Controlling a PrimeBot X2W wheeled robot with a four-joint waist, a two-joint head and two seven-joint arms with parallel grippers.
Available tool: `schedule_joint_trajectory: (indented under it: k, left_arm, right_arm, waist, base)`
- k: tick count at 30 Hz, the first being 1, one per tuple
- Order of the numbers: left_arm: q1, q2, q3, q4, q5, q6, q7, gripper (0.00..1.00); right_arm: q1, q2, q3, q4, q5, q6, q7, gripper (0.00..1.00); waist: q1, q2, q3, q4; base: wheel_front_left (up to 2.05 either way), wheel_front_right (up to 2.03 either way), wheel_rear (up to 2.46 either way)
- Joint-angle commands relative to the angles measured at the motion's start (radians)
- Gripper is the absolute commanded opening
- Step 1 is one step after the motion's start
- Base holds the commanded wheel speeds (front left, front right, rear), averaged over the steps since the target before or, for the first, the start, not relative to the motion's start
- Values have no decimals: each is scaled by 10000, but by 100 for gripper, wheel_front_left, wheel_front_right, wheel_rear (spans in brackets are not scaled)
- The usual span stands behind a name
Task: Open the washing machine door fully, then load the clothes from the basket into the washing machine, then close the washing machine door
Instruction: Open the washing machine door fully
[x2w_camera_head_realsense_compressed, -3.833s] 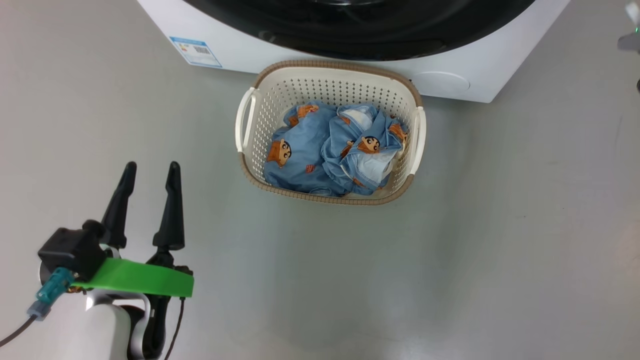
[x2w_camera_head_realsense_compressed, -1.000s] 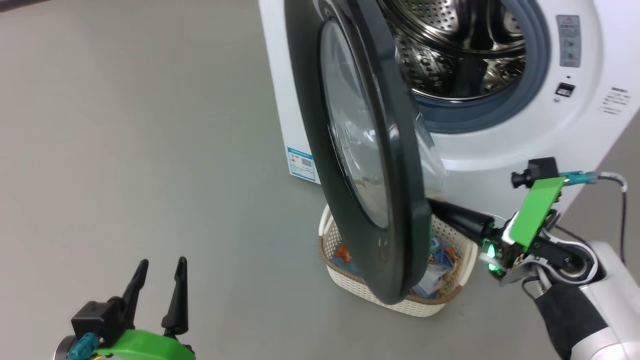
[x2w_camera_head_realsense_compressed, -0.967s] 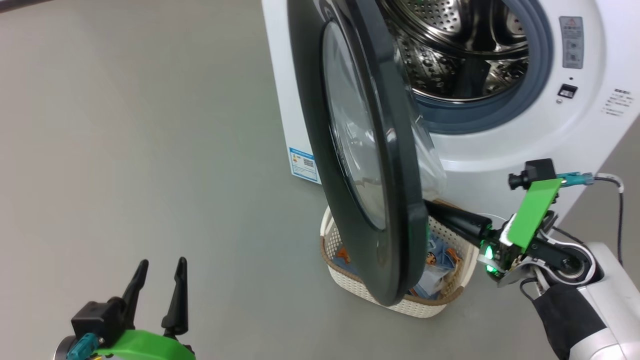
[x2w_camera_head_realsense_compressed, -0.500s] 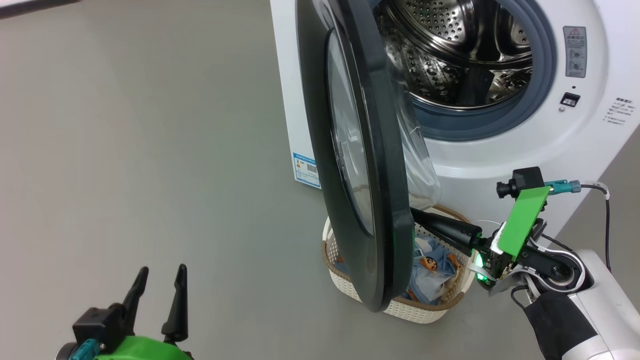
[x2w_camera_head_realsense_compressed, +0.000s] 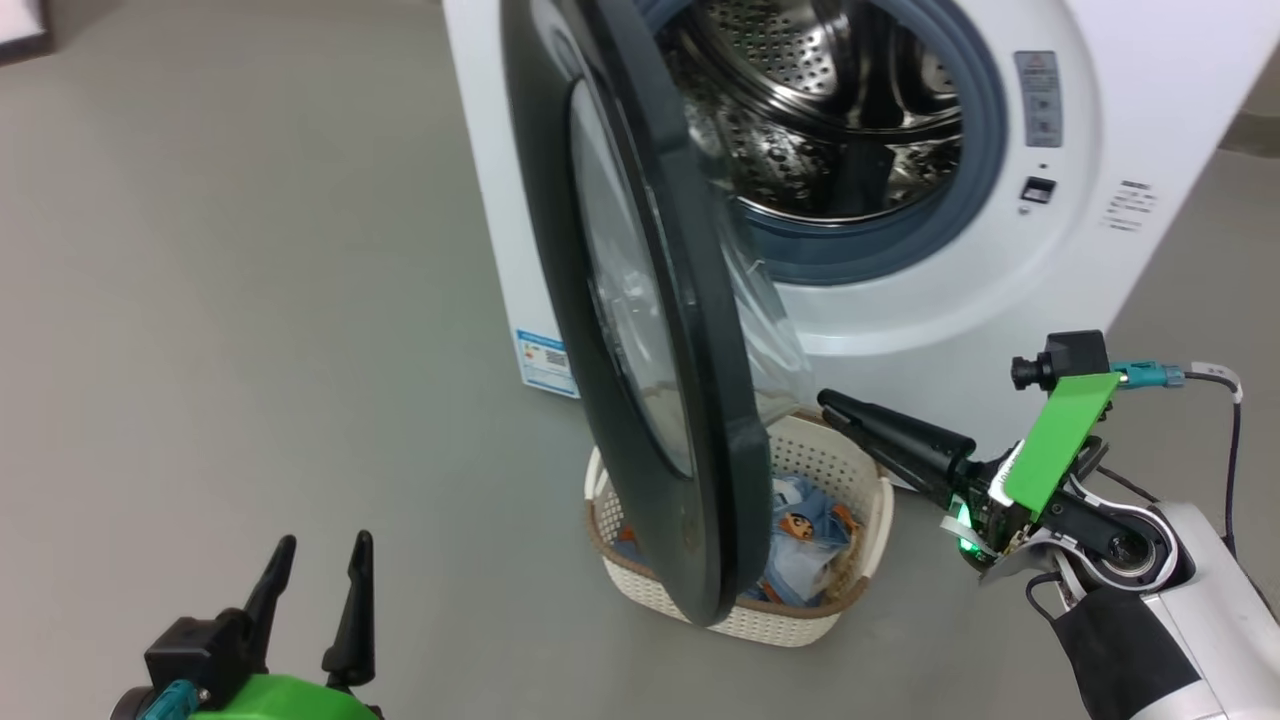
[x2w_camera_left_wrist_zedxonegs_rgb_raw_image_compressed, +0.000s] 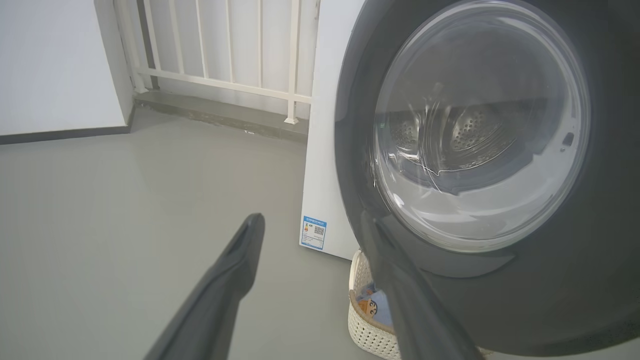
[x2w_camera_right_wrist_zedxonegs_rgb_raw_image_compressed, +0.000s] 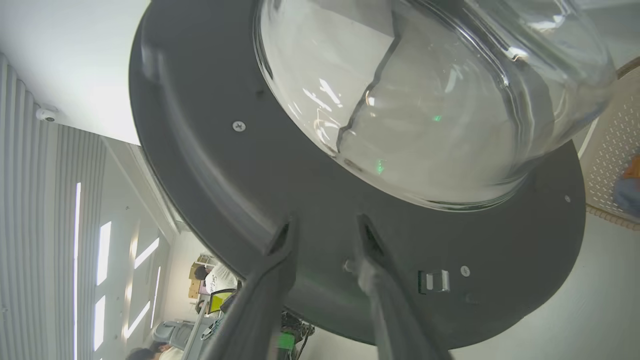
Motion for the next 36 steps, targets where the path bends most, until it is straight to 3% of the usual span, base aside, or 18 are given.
schedule_joint_trajectory:
  k: [1,9,16,17,27,36]
  left_arm:
    - [-137,205,366,-270,34,-15,-63,100]
    - [-108,145,492,-361,19,-15,-63,100]
    - [-127,105,602,-511,79,-15,-63,100]
    - [-103,69,677,-541,93,-15,-63,100]
    - [89,-69,806,-715,177,-15,-63,100]
    - [193,-115,891,-853,207,-15,-63,100]
  right_arm:
    - [35,25,43,-399,-252,31,-138,100]
    - [358,-180,235,-1322,-1434,31,-1425,100]
    - [776,-491,901,-2142,-3302,31,-4094,100]
    - [932,-640,1081,-2297,-3841,31,-5013,100]
    - [1689,-1264,1732,-2280,-6417,31,-8848,100]
    - [2424,-1134,1264,-2056,-8215,31,-9837,100]
  waist:
    - [0,-1,-68,-456]
    - [0,-1,-80,-1379]
    - [0,-1,-81,-2258]
    - [0,-1,-102,-2452]
    - [0,-1,-129,-2998]
    - [0,-1,-49,-3151]
  base:
    - [0,0,0]
    - [0,0,0]
    - [0,0,0]
    - [0,0,0]
    - [0,0,0]
    - [0,0,0]
